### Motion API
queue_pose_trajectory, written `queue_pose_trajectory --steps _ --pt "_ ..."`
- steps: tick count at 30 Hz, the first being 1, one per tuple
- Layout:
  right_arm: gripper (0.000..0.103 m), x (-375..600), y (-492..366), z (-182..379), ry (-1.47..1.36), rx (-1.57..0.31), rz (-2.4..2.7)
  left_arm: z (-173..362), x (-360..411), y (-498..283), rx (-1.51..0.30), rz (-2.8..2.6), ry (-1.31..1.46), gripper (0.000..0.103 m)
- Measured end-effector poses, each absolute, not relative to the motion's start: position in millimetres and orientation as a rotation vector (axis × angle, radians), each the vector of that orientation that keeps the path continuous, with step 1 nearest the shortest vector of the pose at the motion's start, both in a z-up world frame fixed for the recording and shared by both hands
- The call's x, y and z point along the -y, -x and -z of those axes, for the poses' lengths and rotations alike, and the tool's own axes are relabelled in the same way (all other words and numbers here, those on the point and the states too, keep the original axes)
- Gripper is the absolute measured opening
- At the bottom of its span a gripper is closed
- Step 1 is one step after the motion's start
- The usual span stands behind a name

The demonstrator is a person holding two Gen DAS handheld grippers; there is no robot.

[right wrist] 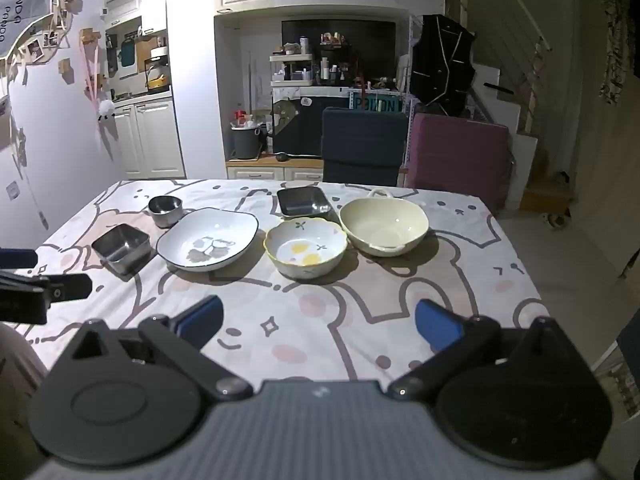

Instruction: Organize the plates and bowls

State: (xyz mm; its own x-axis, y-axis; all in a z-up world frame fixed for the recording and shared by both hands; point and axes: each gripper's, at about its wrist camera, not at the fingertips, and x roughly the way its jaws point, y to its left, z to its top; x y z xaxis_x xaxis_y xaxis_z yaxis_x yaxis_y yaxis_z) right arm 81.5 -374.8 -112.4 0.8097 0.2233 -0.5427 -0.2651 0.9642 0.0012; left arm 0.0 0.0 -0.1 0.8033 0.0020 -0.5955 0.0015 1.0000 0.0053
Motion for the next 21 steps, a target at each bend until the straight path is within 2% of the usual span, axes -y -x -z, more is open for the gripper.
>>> queue_pose_trajectory --steps 21 --pt "0.103 372.9 -83.6 113.1 0.082 -0.586 -0.271 0.2 -0.1 -0.6 -0.637 0.001 -0.001 0.103"
